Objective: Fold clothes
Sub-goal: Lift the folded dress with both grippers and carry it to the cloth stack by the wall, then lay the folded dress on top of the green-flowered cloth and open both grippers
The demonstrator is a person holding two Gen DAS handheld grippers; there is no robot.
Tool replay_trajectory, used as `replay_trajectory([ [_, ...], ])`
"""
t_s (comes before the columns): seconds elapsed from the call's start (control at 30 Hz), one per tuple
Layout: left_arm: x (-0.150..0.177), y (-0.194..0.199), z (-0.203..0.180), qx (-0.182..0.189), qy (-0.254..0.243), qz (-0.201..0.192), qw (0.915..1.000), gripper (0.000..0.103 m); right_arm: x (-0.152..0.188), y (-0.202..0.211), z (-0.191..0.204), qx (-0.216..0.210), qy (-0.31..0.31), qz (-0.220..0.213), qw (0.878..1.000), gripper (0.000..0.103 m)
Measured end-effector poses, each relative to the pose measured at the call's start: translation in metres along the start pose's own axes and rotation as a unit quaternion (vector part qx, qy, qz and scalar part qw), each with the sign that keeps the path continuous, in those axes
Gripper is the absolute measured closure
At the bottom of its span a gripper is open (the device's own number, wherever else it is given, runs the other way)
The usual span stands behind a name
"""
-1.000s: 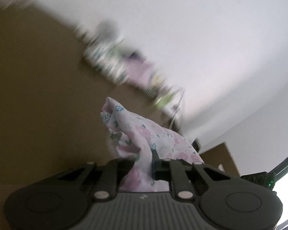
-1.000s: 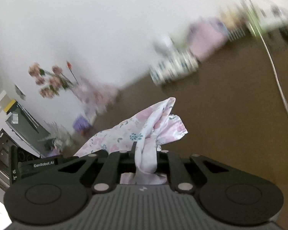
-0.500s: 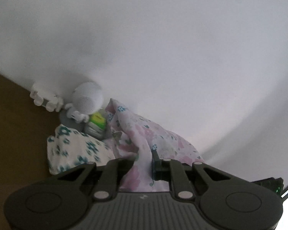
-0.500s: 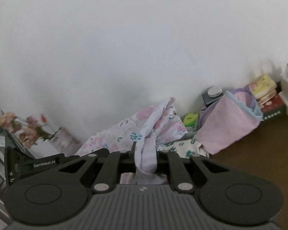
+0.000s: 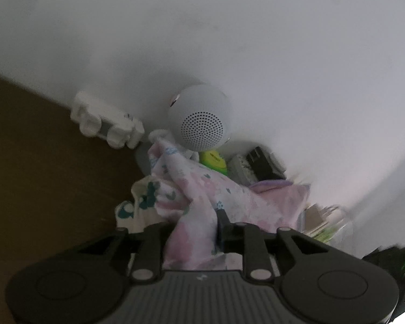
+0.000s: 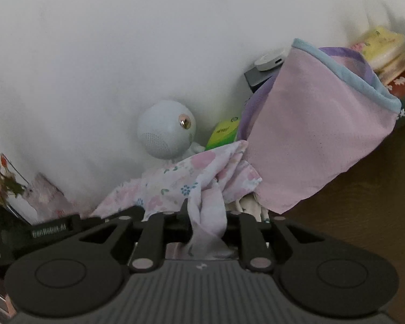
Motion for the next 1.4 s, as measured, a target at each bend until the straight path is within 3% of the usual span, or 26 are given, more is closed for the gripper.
replay_trajectory([
  [0.03,-0.001,0.004,-0.001,-0.010,-0.004,-0.009,0.9999,0.051,0.000,0.003,0.001,0.008,0.008,-0.005,1.000,0.060],
  [0.07,-0.003,0.010,0.000,-0.017,0.000,-0.016,0.9997,0.041,0.000,0.007,0.004,0.022,0.020,-0.013,0.999,0.051],
  [0.13,-0.009,0.024,0.000,-0.006,-0.007,-0.036,0.9993,0.042,-0.003,0.016,0.013,0.044,0.055,-0.035,0.997,0.051],
  [0.2,-0.012,0.043,-0.006,0.002,-0.034,-0.074,0.9967,0.042,-0.006,0.031,0.032,0.069,0.115,-0.078,0.988,0.057],
  [0.23,-0.013,0.051,-0.011,0.000,-0.049,-0.094,0.9944,0.042,-0.006,0.037,0.042,0.079,0.148,-0.100,0.981,0.066],
  [0.33,-0.006,0.063,-0.031,-0.024,-0.102,-0.139,0.9847,0.045,0.000,0.037,0.067,0.079,0.233,-0.125,0.961,0.078],
  [0.4,0.005,0.054,-0.044,-0.047,-0.159,-0.134,0.9771,0.049,0.009,0.019,0.071,0.078,0.263,-0.090,0.958,0.082],
  [0.47,0.016,0.041,-0.055,-0.075,-0.207,-0.117,0.9685,0.063,0.019,0.000,0.064,0.084,0.271,-0.053,0.957,0.083],
  [0.53,0.020,0.024,-0.050,-0.094,-0.201,-0.084,0.9716,0.064,0.028,-0.019,0.049,0.095,0.260,-0.016,0.961,0.084],
  [0.63,0.012,0.020,-0.035,-0.078,-0.163,-0.066,0.9814,0.061,0.032,-0.025,0.042,0.096,0.265,-0.012,0.959,0.084],
  [0.77,-0.008,0.055,-0.019,-0.045,-0.091,-0.128,0.9866,0.067,0.032,-0.027,0.041,0.090,0.256,-0.017,0.962,0.084],
  [0.9,-0.002,0.061,-0.039,-0.035,-0.110,-0.157,0.9809,0.067,0.033,-0.030,0.043,0.090,0.260,-0.019,0.961,0.083],
  [0.97,0.003,0.047,-0.049,-0.053,-0.137,-0.138,0.9795,0.080,0.031,-0.022,0.045,0.083,0.253,-0.031,0.963,0.083],
  [1.03,0.007,0.038,-0.047,-0.065,-0.135,-0.123,0.9810,0.086,0.028,-0.008,0.049,0.073,0.239,-0.052,0.967,0.083],
  [1.13,0.013,0.025,-0.045,-0.082,-0.132,-0.101,0.9826,0.086,0.022,0.005,0.053,0.078,0.239,-0.078,0.965,0.083],
  [1.23,0.015,0.020,-0.048,-0.095,-0.139,-0.089,0.9817,0.085,0.021,-0.002,0.048,0.086,0.234,-0.054,0.967,0.083],
  [1.33,0.012,0.036,-0.052,-0.104,-0.134,-0.097,0.9806,0.085,0.019,0.003,0.052,0.088,0.230,-0.057,0.968,0.083],
  [1.4,0.011,0.059,-0.056,-0.108,-0.140,-0.111,0.9780,0.083,0.011,0.026,0.069,0.081,0.234,-0.088,0.965,0.083],
])
Point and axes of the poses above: each gripper's, at about its wrist camera, not at the fingertips, and y roughly against the way its jaws point, z to its left, x to its underside, the point moved 3 cm from there along -y, roughly the way its jaws point, and after that the axes turned 15 degrees about -x, right-handed, at the moved point
